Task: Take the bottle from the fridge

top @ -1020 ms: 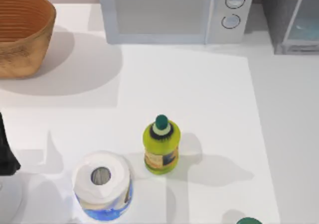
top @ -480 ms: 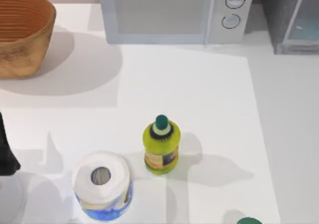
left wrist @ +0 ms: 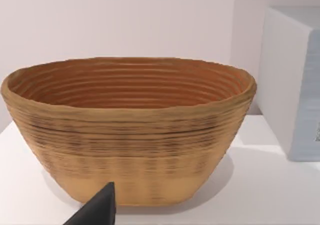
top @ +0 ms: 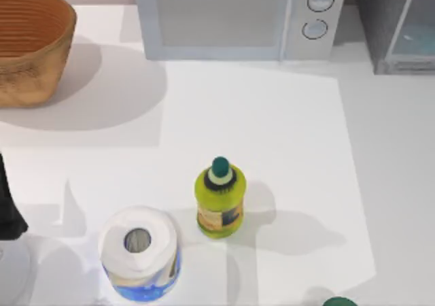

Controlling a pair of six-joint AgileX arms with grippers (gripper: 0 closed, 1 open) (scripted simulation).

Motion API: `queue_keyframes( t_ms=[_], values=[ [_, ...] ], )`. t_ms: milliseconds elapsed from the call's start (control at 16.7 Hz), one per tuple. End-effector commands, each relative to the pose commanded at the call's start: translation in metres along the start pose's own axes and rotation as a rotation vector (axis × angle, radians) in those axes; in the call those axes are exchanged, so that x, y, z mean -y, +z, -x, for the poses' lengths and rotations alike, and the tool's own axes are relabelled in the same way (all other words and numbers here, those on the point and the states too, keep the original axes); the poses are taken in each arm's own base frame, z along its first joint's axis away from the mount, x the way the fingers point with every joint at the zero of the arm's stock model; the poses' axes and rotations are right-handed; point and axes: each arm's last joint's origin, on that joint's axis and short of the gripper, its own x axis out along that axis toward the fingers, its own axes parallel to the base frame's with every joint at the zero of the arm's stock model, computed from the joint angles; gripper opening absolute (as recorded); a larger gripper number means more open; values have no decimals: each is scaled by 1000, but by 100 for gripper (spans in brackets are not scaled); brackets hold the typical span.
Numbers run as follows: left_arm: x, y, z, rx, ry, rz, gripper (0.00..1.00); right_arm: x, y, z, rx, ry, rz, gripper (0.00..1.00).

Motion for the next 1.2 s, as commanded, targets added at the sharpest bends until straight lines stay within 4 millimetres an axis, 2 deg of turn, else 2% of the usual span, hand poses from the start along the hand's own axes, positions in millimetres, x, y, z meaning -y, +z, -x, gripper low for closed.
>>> queue_keyframes(
  t_ms=[120, 240, 660, 1020, 1200],
  values=[
    [0, 0, 0, 0, 0, 0, 100, -11, 3, -27, 10, 5, 3, 100],
    [0, 0, 0, 0, 0, 0, 100, -23, 0, -43, -2, 7, 2, 100],
    [0, 0, 0, 0, 0, 0, 100, -27, -2, -51, -11, 8, 2, 100],
    [0, 0, 0, 0, 0, 0, 100, -27, -1, -99, -4, 8, 3, 100],
    [0, 0, 0, 0, 0, 0, 100, -28, -2, -109, -10, 8, 2, 100]
  ],
)
